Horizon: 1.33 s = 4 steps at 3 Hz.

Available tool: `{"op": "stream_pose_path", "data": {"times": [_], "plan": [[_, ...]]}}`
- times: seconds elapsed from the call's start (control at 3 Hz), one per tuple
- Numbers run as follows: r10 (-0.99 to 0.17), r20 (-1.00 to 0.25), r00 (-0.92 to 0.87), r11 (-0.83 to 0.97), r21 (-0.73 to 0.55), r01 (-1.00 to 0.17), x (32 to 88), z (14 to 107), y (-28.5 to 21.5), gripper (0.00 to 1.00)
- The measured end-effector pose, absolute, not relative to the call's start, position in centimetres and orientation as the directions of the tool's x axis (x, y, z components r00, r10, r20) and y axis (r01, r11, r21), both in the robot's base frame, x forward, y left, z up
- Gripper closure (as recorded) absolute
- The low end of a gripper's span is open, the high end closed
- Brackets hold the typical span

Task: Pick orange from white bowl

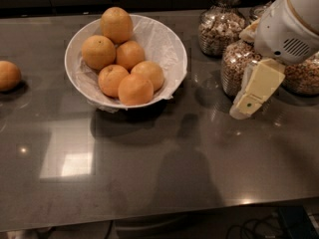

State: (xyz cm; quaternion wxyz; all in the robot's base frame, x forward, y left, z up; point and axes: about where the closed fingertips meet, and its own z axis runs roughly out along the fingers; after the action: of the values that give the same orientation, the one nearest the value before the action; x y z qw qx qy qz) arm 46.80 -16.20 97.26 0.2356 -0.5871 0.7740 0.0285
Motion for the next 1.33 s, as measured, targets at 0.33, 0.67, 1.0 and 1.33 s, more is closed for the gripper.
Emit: {"op": "stream_pose_path", "data": {"times": [0.33,0.67,1.0,1.33], "plan": [[-0.892,-0.405,-0.199,0.312,-0.235,-0.921,46.8,97.3,-16.0,0.00],[-0.856,-0.477,-0.201,0.339,-0.223,-0.914,47.9,97.1,-13.7,0.00],[-0.819,-0.532,-0.216,0.360,-0.184,-0.914,49.0,96.8,-10.5,0.00],[-0.834,-0.524,-0.174,0.310,-0.184,-0.933,49.0,96.6,-8.2,0.00]]}}
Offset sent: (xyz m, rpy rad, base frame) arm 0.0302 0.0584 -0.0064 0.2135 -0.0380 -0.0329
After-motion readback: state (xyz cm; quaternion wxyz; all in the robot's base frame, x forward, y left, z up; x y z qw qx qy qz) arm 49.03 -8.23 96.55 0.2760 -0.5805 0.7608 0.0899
